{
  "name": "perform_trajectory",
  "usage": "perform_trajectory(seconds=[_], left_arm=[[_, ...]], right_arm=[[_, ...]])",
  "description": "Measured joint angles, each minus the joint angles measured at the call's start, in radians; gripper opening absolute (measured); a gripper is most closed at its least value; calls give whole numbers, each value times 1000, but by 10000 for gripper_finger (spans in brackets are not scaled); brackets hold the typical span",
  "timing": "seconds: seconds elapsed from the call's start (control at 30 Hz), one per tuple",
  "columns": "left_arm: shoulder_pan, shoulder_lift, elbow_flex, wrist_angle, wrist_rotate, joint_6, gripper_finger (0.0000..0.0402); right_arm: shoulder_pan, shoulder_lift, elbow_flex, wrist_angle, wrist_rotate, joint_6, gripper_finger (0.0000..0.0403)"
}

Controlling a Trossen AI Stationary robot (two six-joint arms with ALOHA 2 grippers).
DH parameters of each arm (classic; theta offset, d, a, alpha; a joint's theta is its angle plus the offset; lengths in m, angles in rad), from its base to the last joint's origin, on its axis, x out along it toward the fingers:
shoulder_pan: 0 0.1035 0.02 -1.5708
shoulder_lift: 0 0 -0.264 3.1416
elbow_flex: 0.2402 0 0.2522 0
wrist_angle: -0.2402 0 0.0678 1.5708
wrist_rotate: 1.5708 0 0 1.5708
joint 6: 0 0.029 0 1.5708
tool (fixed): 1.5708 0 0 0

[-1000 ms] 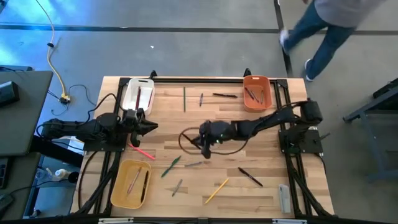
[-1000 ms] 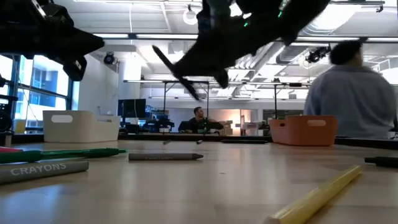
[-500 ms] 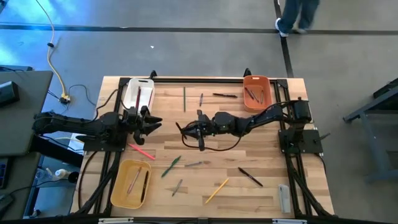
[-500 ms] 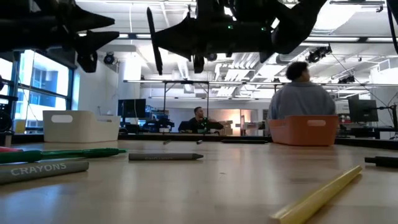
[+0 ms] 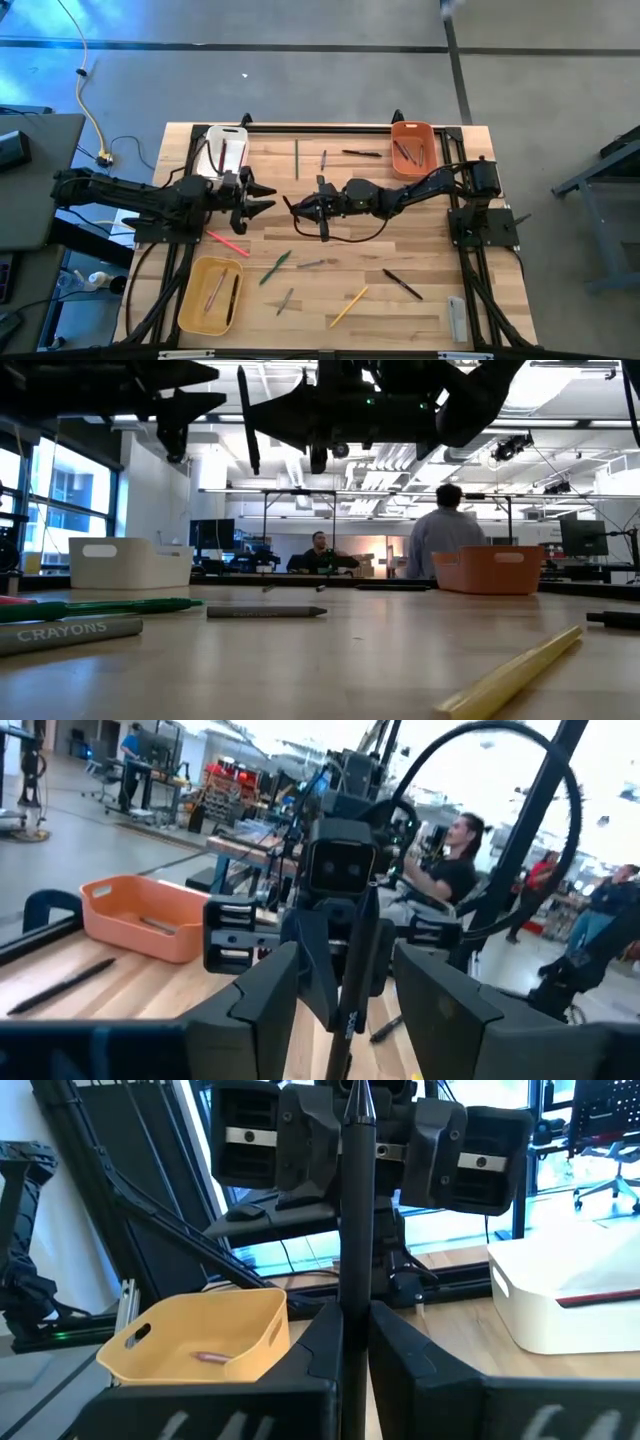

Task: Sort crayons/erasers/pens/pencils in bins
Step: Put the middle black pen into the yellow bin

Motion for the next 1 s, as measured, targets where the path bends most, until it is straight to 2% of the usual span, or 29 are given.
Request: perform_trajectory(seconds=[0.4,0.53,0.63,0.77,0.87,1.0], left_arm=[[0,174,109,3,1,81,156],[0,213,132,52,20,107,152],[0,234,137,63,40,111,129],[0,251,138,82,43,137,73],[0,253,138,84,49,155,24],[10,239,144,73,67,154,17]], right_arm=[[0,0,0,0,-5,-12,12],[0,0,0,0,-4,-20,12],[1,-1,0,0,-4,-20,12],[2,-1,0,0,-3,-21,25],[2,-1,0,-1,1,-23,56],[3,-11,0,-45,0,-19,112]])
